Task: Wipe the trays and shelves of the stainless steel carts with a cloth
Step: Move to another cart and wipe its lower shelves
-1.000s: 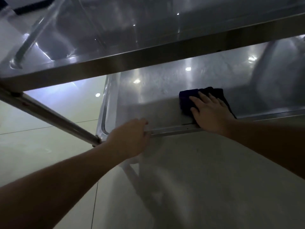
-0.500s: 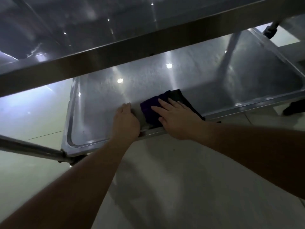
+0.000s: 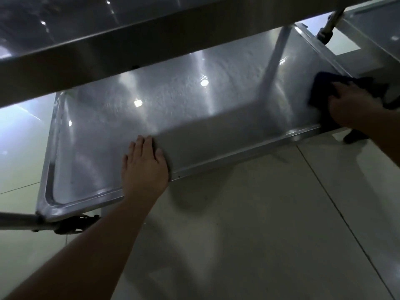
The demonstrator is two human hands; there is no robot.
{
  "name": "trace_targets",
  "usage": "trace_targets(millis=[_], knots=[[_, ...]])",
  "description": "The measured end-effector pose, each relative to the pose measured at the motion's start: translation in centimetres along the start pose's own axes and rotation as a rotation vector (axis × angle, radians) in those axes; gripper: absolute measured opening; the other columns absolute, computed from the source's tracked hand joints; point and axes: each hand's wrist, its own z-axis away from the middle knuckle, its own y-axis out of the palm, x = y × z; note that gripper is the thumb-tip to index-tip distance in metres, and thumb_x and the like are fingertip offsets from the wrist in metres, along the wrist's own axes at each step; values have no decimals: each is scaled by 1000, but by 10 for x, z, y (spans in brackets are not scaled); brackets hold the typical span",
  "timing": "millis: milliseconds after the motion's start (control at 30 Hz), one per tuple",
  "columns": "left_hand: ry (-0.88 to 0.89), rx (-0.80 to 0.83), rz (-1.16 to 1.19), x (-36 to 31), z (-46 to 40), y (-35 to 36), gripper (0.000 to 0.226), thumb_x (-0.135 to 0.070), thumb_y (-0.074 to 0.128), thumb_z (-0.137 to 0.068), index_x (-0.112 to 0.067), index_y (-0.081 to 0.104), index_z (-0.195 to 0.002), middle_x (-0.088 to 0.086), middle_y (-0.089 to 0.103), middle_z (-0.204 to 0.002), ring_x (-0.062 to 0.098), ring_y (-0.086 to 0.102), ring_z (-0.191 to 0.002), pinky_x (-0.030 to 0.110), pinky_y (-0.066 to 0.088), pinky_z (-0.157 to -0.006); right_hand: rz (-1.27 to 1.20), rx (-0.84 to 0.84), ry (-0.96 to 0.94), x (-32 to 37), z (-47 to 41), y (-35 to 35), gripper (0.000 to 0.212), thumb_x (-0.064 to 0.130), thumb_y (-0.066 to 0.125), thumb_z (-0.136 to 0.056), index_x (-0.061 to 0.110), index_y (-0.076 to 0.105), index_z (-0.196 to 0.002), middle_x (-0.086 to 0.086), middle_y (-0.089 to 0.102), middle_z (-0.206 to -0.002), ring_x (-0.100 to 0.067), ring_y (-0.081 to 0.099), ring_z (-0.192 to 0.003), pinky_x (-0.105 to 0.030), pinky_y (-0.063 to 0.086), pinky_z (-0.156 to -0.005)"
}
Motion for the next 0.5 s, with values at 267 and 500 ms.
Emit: trace_targets(millis=[267,500], knots=[[-3,8,-33,1,0,1,56,-36,27,-108,-19,27,-161,3,19,-171,25,12,-158,46,8,-128,51,34,-403,97,36,48,77,46,21,-86,19,39,-157,-18,33,-164,-46,36,-146,-54,28,-121],[18,21,-50,0,1,-2,55,-33,26,-109,-17,25,-162,5,19,-171,24,12,-158,47,10,-128,92,281,-866,246,84,85,56,38,31,-109,35,17,-163,2,3,-174,-30,0,-159,-51,1,-127]])
